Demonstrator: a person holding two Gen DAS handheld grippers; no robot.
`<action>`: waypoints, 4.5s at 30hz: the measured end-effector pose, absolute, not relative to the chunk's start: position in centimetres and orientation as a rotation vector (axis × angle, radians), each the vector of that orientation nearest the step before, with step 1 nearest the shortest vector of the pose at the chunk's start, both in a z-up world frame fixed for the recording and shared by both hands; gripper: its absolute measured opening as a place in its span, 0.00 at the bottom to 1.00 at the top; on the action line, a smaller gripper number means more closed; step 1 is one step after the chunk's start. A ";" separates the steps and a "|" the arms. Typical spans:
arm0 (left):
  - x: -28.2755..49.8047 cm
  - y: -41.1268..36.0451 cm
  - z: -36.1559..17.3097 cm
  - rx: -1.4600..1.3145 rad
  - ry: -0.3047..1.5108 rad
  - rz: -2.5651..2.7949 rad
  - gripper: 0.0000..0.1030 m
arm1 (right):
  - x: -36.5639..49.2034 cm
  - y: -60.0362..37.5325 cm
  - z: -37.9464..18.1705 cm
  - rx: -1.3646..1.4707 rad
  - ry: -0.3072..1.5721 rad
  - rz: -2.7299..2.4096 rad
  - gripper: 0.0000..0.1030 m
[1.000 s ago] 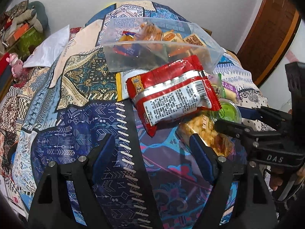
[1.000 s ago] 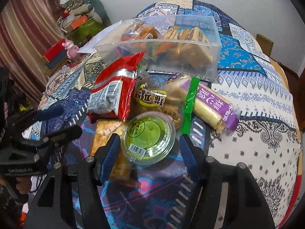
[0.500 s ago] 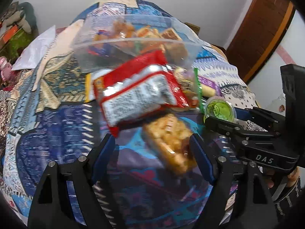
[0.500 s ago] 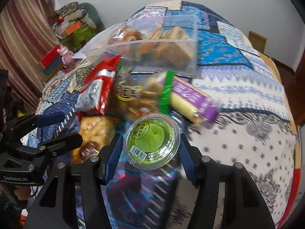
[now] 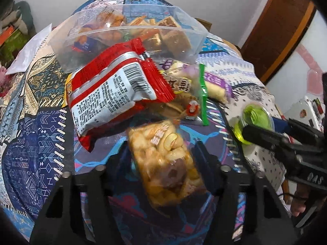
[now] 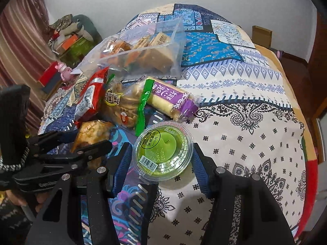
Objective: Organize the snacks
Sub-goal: 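Grasp the puffed-snack bag with the left tool while the right tool grasps the green cup, then carry both snacks over the clear box and release them inside, then lower the left tool to the red chip bag while the right tool reaches the green-sealed cookie bag, then grasp the red chip bag with the left tool while the right tool grasps the cookie bag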
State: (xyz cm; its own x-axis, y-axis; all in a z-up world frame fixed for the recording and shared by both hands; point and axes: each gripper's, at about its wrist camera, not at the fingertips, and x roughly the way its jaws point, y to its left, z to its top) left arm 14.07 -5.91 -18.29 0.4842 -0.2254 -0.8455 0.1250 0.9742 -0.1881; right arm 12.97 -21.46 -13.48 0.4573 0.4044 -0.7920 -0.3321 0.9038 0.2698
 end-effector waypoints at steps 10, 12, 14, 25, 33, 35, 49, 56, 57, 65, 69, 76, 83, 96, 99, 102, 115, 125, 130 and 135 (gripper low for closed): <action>12.3 -4.2 -15.0 -0.084 0.957 -0.210 0.43 | 13.4 -20.9 -11.4 0.106 0.950 0.479 0.53; 12.3 -3.5 -13.7 -0.103 0.928 -0.206 0.43 | 13.6 -20.6 -10.9 0.109 0.939 0.485 0.53; 12.5 -2.9 -12.5 -0.121 0.901 -0.207 0.43 | 14.1 -20.3 -10.1 0.108 0.920 0.492 0.53; 16.7 1.6 -7.6 -0.167 0.775 -0.140 0.43 | 18.3 -17.7 -6.3 0.131 0.815 0.533 0.53; 21.4 5.1 -7.8 -0.161 0.753 -0.066 0.43 | 22.5 -15.4 -5.9 0.139 0.789 0.543 0.53; 22.9 6.0 -8.3 -0.164 0.759 -0.047 0.43 | 23.8 -14.8 -6.4 0.141 0.795 0.546 0.53; 30.0 7.3 -12.3 -0.183 0.828 -0.021 0.43 | 29.0 -9.6 -10.4 0.088 0.881 0.599 0.53; 30.7 7.2 -12.8 -0.176 0.821 0.013 0.49 | 28.8 -9.1 -10.9 0.053 0.899 0.603 0.54; 30.7 7.2 -12.8 -0.180 0.821 0.010 0.54 | 28.7 -9.1 -10.8 0.044 0.899 0.603 0.54; 28.0 7.1 -10.4 -0.181 0.786 -0.002 0.65 | 27.4 -10.3 -8.9 0.020 0.875 0.581 0.59; 25.6 6.3 -9.5 -0.167 0.787 -0.020 0.71 | 26.4 -12.1 -7.8 0.034 0.856 0.563 0.60; 22.8 2.5 -10.5 -0.132 0.842 -0.095 0.76 | 23.2 -15.2 -7.7 -0.020 0.854 0.514 0.60; 22.5 -1.2 -13.3 -0.128 0.917 -0.094 0.76 | 20.5 -17.2 -10.1 -0.028 0.929 0.504 0.61; 17.0 1.8 -17.2 -0.051 0.989 -0.042 0.76 | 19.1 -14.9 -12.0 -0.028 0.965 0.566 0.61; 15.0 2.7 -17.5 0.014 0.972 -0.032 0.76 | 19.3 -13.5 -12.4 -0.047 0.963 0.582 0.60; 13.9 3.6 -17.3 0.009 0.970 -0.037 0.76 | 19.3 -12.2 -13.5 -0.081 0.983 0.579 0.61; 10.9 10.8 -16.8 -0.205 1.008 0.091 0.76 | 16.1 -11.8 -15.2 -0.131 1.106 0.695 0.61; 7.9 13.0 -16.9 -0.255 1.012 0.076 0.76 | 16.2 -13.3 -13.3 -0.099 1.046 0.639 0.61; 8.2 11.5 -18.0 -0.180 1.044 0.059 0.76 | 17.4 -13.0 -13.1 -0.045 1.023 0.617 0.69; 10.9 11.5 -18.9 -0.164 1.063 0.105 0.76 | 18.3 -12.0 -13.4 -0.028 1.025 0.619 0.69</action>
State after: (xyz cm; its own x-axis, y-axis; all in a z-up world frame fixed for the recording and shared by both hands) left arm 10.93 11.45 -18.91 0.4831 0.0069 -0.8755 -0.1649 0.9828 -0.0832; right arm 18.29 -11.99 -13.39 0.3647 0.4682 -0.8048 -0.4939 0.8300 0.2591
